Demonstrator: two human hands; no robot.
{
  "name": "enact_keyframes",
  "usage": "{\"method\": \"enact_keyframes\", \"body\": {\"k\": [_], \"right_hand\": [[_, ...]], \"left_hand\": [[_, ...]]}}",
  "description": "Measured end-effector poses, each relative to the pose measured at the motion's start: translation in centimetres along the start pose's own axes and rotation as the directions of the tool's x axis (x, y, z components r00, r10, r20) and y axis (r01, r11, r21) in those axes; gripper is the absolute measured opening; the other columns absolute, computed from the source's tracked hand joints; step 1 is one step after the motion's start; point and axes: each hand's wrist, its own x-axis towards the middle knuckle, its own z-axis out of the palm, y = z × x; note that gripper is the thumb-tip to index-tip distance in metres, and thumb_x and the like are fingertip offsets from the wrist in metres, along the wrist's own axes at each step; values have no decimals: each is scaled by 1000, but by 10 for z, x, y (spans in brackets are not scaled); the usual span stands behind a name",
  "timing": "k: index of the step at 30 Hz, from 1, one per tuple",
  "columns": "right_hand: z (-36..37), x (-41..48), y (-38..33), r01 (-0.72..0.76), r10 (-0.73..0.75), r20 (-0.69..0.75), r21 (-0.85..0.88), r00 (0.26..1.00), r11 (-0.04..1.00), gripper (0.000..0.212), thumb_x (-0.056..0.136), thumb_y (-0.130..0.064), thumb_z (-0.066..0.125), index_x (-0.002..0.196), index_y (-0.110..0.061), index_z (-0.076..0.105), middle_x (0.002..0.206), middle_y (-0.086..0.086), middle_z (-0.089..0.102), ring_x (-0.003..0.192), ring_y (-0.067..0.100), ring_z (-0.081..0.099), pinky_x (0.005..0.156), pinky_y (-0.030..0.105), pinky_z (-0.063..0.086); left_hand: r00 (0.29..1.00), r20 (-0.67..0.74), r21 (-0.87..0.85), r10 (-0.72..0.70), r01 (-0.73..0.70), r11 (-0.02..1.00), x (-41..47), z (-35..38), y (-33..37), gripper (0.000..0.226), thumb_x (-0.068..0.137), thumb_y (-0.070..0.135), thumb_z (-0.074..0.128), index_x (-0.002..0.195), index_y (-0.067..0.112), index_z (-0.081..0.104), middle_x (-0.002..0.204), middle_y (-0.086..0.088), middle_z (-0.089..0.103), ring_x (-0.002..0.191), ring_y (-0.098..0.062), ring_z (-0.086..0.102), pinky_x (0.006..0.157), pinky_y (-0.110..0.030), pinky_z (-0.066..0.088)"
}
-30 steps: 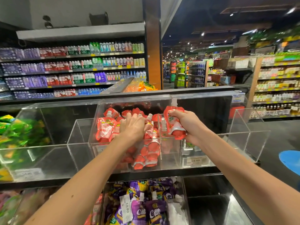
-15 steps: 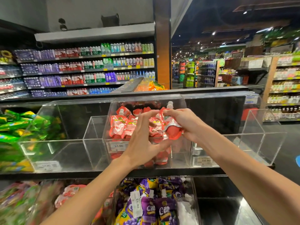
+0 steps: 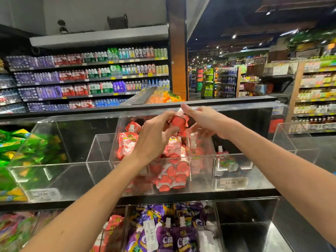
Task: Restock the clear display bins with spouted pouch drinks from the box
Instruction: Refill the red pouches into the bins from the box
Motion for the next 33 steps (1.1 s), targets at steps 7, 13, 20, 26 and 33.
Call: {"method": "enact_keyframes", "body": {"k": [7,13,20,26,33], "right_hand": [[0,18,19,278,-292,-64,-174,954,945,30,87,-39,73,105,-15,70,96,2,75,86,13,71,80,31,58],[16,59,35,251,-401,-173,-547,900,799,26,94,-13,62,121,-14,62,110,10,72,96,27,68,85,42,55],[25,72,39,179,-364,-135,-683,922,708,25,99,-13,51,122,-14,61,116,11,68,102,34,64,87,46,54],[20,65,34,195,-241,47,-743,969,640,34,104,-25,34,101,-14,66,96,7,66,87,27,60,77,38,42],[35,25,49,264,-395,-7,-732,919,628,37,99,-37,48,110,-5,63,110,16,66,112,32,57,98,41,41]], "left_hand": [[982,65,35,-176,174,984,23,29,-20,38,95,22,67,131,11,62,115,-7,72,101,-17,68,90,-26,49],[958,124,117,-260,246,962,39,54,-30,31,95,30,67,117,12,55,98,-7,74,86,-27,69,76,-39,54],[921,245,277,-304,234,932,46,61,-40,20,97,32,62,100,12,65,91,-12,72,82,-34,66,73,-43,54],[859,366,454,-358,171,874,42,61,-43,30,101,22,50,130,27,57,124,-9,66,112,-31,60,85,-43,47],[825,438,240,-357,276,931,28,36,-35,34,100,27,56,133,27,62,139,-4,59,128,-25,53,106,-38,43]]}}
